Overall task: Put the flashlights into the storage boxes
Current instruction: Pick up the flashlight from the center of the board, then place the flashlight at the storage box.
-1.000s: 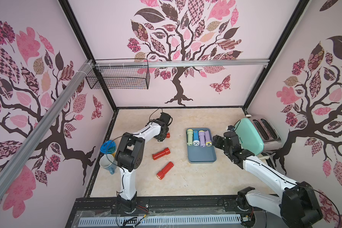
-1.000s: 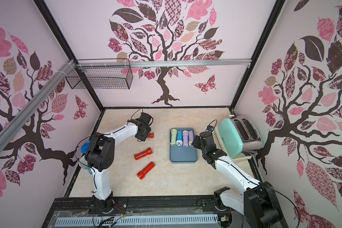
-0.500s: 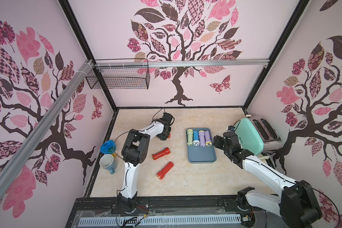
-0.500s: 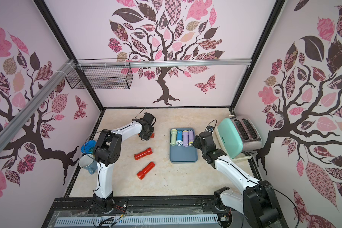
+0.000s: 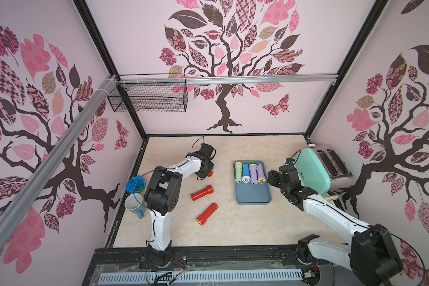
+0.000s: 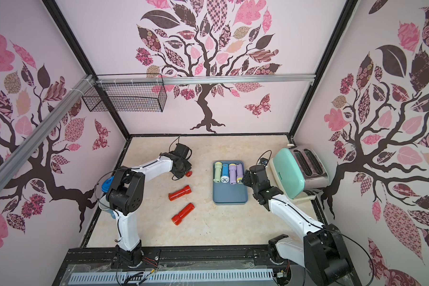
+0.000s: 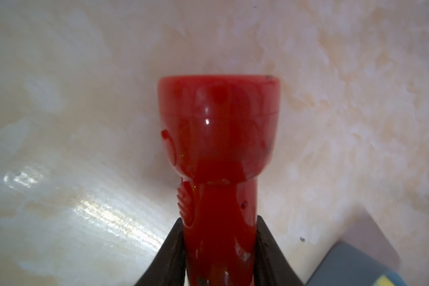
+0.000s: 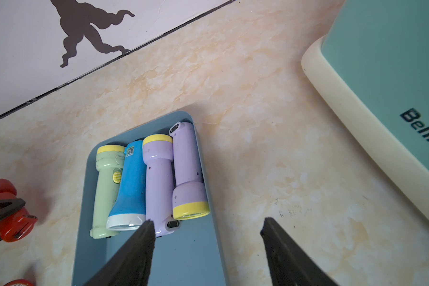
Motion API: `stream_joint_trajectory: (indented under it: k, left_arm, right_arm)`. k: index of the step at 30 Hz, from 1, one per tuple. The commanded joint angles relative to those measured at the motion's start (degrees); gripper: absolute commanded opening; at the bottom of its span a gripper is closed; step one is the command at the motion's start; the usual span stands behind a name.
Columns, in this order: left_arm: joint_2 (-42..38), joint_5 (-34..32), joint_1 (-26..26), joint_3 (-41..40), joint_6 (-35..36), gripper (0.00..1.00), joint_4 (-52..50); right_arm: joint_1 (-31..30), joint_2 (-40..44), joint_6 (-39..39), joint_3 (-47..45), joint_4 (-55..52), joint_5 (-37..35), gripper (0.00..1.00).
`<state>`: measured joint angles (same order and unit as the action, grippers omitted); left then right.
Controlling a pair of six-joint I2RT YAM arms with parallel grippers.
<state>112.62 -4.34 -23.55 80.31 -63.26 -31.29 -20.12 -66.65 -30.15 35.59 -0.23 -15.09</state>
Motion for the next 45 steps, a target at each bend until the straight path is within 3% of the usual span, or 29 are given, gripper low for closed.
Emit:
stream_joint_trajectory:
  k: [1,7,13,16,20,33,40,45]
  left_arm:
    - [-5.2,5.6,-0.1,-4.1,14.7,0.17,6.2]
    - [-13.4,10.0,-3.1,-8.6,24.0,0.15,4.3]
    - [-21.3,6.2,-17.2,-11.9,24.4,0.15,4.0]
    - [-20.6,4.4,-24.2,-11.6,22.9,0.16,3.9]
    - [-16.3,4.3,-29.3,-10.3,23.2,0.17,3.4]
    - [-2.8,3.3,-28.7,-1.7,17.4,0.18,-2.3]
    - [-2.9,0.5,-28.3,-0.7,13.2,0.18,-2.1]
    - [-3.9,0.1,-28.3,-4.8,9.2,0.16,4.3]
  right_arm:
    - [0.0,2.1,0.2,-1.0,1.1,-1.3,0.71]
    - [0.0,2.2,-0.4,-2.2,2.0,-2.8,0.71]
    - [0.2,1.8,-0.9,-2.7,1.5,-4.1,0.7]
    - [0.4,2.2,-1.3,-3.1,1.1,-5.1,0.7]
    - [0.6,3.4,-1.5,-3.9,1.5,-5.9,0.7]
    - [0.7,5.9,-0.3,-4.0,0.8,-5.2,0.7]
    - [0.7,5.6,-0.6,-4.0,1.1,-4.8,0.7]
    - [0.8,5.6,-0.3,-3.9,0.8,-4.9,0.7]
